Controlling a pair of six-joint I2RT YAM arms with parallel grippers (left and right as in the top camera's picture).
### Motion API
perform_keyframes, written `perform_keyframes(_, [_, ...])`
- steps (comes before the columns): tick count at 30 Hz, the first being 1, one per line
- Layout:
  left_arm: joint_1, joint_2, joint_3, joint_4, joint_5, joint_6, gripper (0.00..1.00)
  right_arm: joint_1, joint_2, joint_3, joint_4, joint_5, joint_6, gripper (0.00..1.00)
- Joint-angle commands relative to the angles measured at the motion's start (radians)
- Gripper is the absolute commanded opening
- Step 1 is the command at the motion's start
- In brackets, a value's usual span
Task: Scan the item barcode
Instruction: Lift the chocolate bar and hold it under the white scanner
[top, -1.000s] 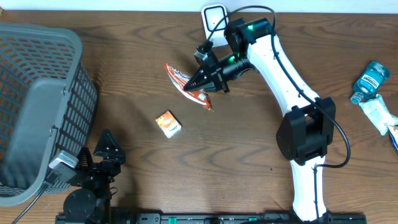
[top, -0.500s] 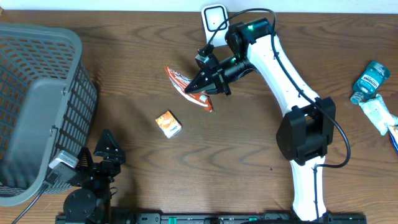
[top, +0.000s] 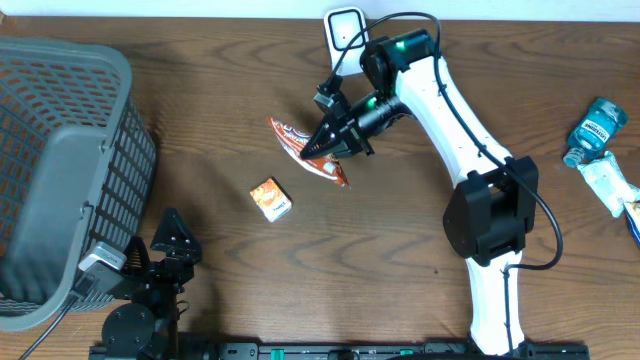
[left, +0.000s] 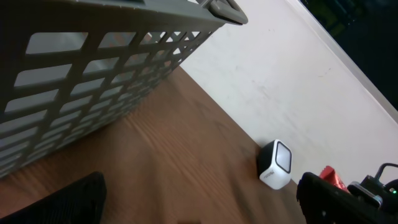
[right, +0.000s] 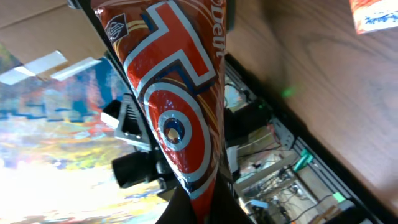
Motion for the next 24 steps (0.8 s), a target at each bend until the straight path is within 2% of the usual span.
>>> perform_keyframes(1, [-0.005, -0.006, -0.002, 0.002, -0.013, -0.005, 0.98, 0.005, -0.019, 0.002, -0.001, 0.013, -0.045, 0.01])
perform_keyframes(7, [-0.005, -0.006, -0.002, 0.002, -0.013, -0.005, 0.98, -0.001, -0.025, 0.002, -0.001, 0.024, -0.044, 0.01])
perform_keyframes(10, [-0.005, -0.006, -0.002, 0.002, -0.013, -0.005, 0.98, -0.01, -0.025, 0.002, -0.001, 0.1, -0.044, 0.01])
perform_keyframes(12, [-0.005, -0.006, -0.002, 0.002, -0.013, -0.005, 0.98, -0.02, -0.025, 0.002, 0.003, 0.243, -0.049, 0.01])
perform_keyframes(17, [-0.005, -0.006, -0.002, 0.002, -0.013, -0.005, 0.98, -0.035, -0.025, 0.002, 0.111, 0.753, -0.046, 0.01])
perform_keyframes(24, [-0.005, -0.006, -0.002, 0.002, -0.013, -0.005, 0.98, -0.021, -0.024, 0.002, 0.357, 1.045, -0.025, 0.01])
